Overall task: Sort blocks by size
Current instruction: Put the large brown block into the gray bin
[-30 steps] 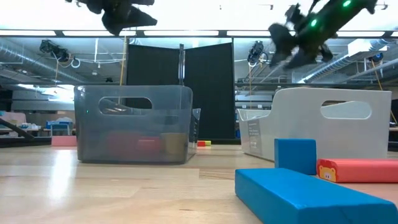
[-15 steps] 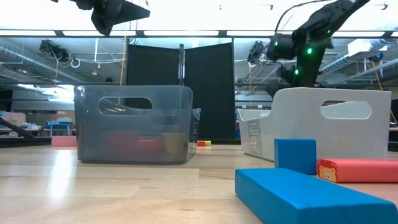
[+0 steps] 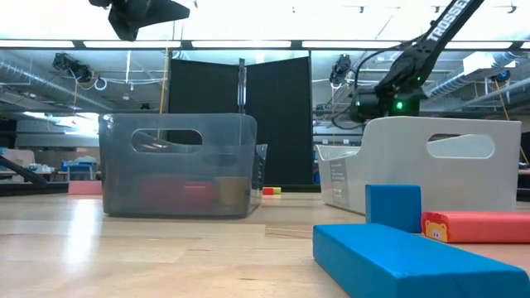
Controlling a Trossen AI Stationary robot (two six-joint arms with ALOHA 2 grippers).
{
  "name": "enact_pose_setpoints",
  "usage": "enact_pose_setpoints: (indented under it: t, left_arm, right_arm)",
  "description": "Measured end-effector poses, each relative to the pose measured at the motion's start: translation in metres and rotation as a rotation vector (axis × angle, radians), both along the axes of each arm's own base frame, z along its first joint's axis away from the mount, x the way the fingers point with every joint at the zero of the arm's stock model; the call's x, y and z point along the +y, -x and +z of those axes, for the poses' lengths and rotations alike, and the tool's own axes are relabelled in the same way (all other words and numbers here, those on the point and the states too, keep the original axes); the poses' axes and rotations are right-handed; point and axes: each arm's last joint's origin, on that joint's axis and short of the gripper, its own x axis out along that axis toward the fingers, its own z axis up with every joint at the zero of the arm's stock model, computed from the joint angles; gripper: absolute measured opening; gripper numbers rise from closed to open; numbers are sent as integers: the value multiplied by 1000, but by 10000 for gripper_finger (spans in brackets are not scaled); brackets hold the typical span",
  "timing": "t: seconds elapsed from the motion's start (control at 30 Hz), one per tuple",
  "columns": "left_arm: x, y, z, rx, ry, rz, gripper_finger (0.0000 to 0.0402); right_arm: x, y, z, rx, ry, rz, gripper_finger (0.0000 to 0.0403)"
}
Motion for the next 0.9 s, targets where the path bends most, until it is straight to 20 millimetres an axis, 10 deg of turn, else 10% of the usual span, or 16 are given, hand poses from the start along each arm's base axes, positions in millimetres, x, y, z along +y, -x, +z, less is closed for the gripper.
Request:
enact_pose_setpoints:
  t: [0.53,0.9]
  left_arm:
    - [-3,2,0,3,-12,6,278]
    - [-3,3,-2,7,11,10,278]
  right_arm:
    - [-13,3,-15,-16,-79,10,110]
    - [2,2,12,-60,-30,120,110]
